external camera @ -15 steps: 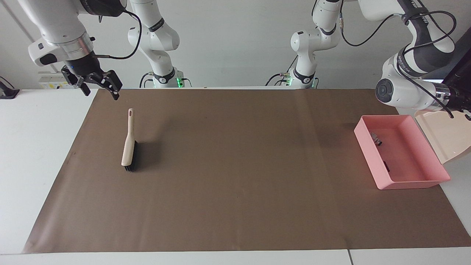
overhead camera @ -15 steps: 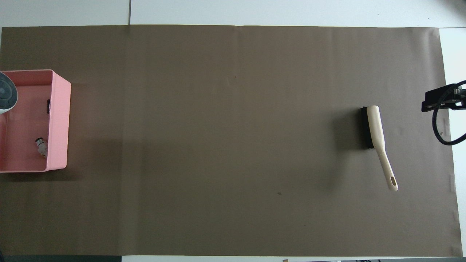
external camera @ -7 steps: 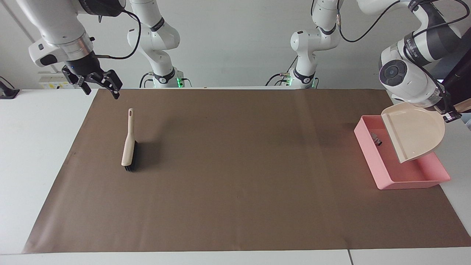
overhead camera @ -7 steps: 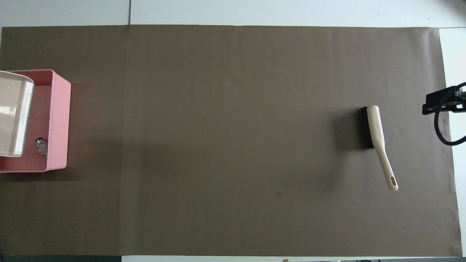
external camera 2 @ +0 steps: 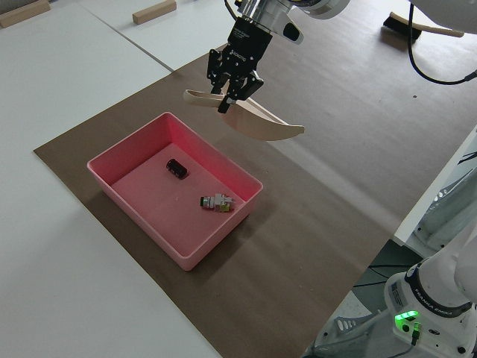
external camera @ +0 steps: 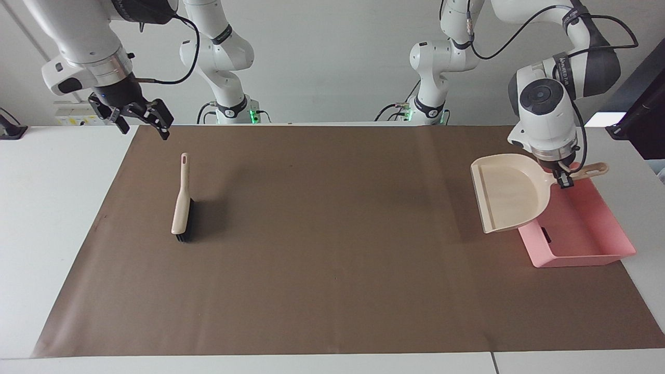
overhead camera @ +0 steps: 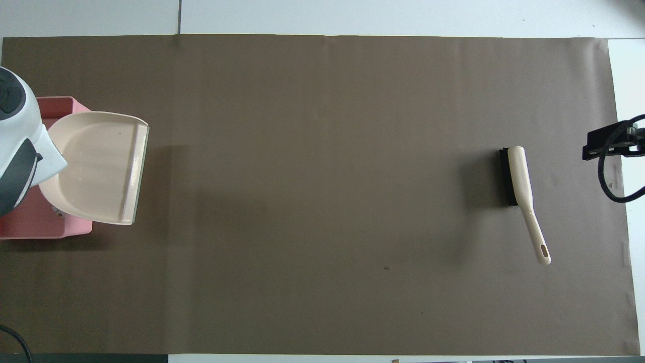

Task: Clean e-waste and dump in bin
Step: 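Bring the dustpan back to the table center with the left gripper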

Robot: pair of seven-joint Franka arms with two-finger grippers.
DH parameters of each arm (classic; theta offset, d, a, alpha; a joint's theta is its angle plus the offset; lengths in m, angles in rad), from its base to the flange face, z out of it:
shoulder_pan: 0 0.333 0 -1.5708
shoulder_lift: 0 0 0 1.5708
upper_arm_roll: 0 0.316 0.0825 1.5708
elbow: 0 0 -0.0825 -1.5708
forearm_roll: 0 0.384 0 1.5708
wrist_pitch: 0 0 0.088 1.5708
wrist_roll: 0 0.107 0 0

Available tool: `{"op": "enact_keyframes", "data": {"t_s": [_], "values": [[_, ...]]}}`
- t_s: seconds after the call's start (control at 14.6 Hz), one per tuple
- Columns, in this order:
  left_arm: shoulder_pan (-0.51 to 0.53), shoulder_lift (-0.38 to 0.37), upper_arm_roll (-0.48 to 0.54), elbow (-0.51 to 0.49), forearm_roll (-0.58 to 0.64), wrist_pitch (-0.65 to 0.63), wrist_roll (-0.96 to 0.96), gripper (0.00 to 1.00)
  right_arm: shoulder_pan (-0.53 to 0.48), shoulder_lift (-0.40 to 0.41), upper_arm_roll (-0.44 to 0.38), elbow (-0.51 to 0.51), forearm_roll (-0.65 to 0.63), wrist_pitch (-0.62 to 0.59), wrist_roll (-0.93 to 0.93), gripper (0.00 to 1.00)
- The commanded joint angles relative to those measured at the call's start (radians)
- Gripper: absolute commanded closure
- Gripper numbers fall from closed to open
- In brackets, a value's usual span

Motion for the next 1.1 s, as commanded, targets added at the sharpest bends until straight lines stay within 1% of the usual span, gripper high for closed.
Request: {"op": "enact_keyframes", "data": {"t_s": [0.0, 0.14, 0.34, 0.48, 0.55, 0.62, 0.75, 1.03], "values": [[-0.111, -0.01, 0.014, -0.067, -0.104, 0.011, -0.032, 1.0, 0.001, -0.006, 0.012, -0.008, 0.02, 0.001, 0.014, 0.0], [-0.184, -0.01, 0.012, -0.114, -0.149, 0.034, -0.147, 1.0, -0.002, -0.006, 0.012, -0.008, 0.02, 0.0, 0.012, 0.0], [-0.279, -0.009, 0.012, -0.186, -0.175, 0.098, -0.254, 1.0, -0.005, -0.006, 0.012, -0.008, 0.02, -0.008, 0.009, 0.0], [-0.293, -0.009, 0.012, -0.233, -0.175, 0.154, -0.287, 1.0, -0.003, -0.006, 0.012, -0.008, 0.02, -0.005, 0.007, 0.0], [-0.296, -0.001, 0.012, -0.24, -0.175, 0.175, -0.295, 1.0, 0.001, -0.006, 0.013, -0.008, 0.02, -0.002, 0.007, 0.0], [-0.311, 0.023, 0.012, -0.24, -0.175, 0.194, -0.313, 1.0, 0.0, -0.009, 0.012, -0.015, 0.022, -0.012, 0.007, 0.0], [-0.336, 0.054, 0.014, -0.242, -0.175, 0.207, -0.357, 1.0, -0.008, -0.016, 0.012, -0.021, 0.022, -0.014, 0.006, 0.0], [-0.347, 0.053, 0.012, -0.254, -0.175, 0.209, -0.359, 1.0, -0.003, -0.017, 0.012, -0.023, 0.02, -0.014, 0.006, 0.0]]}}
